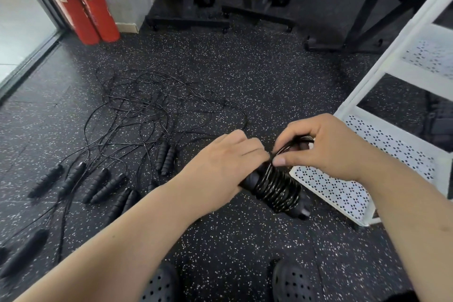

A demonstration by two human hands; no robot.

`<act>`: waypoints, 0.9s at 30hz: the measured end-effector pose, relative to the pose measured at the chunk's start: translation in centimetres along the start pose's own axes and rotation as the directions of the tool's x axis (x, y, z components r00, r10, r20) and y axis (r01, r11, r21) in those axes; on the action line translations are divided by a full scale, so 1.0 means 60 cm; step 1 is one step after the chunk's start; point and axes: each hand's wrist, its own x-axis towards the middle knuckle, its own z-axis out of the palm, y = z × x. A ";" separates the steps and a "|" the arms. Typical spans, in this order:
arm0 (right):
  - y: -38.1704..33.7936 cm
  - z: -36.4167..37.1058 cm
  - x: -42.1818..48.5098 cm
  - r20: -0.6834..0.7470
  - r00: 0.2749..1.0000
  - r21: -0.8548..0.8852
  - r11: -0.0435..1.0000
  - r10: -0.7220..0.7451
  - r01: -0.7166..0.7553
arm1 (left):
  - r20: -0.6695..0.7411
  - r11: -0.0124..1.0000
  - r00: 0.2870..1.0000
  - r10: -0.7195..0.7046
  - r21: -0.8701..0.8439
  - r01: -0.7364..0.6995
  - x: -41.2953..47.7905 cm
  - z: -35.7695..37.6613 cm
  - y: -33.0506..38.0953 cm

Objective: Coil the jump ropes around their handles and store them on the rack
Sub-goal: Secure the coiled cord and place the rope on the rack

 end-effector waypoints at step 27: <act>-0.075 0.139 -0.038 0.131 0.991 -0.756 0.649 0.029 0.081 | 0.100 0.919 0.915 -0.391 0.090 0.383 -0.015 0.033 -0.014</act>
